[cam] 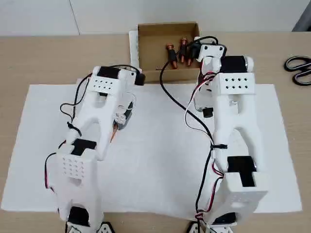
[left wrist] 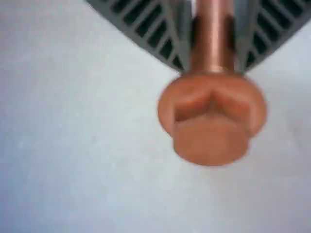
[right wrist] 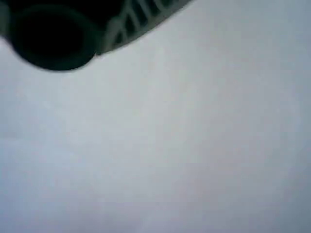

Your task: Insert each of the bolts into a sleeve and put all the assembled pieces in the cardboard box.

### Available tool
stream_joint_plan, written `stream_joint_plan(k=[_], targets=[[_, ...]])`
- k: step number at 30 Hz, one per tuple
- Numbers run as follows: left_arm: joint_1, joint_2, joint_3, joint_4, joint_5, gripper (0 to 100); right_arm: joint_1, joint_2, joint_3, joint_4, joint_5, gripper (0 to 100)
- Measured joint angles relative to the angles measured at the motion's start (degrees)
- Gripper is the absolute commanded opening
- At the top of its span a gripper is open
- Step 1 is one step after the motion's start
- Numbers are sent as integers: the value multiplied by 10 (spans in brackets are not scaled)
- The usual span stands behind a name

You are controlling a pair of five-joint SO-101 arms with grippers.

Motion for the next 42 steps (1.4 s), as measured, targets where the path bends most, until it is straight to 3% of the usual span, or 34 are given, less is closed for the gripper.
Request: stream_joint_plan(k=[5,42], targets=[[-3,0,0,0,-18,129,0,0,0,0,0,5],[-8,38,-33,-35,-26,119,0,0,0,0,0,5]])
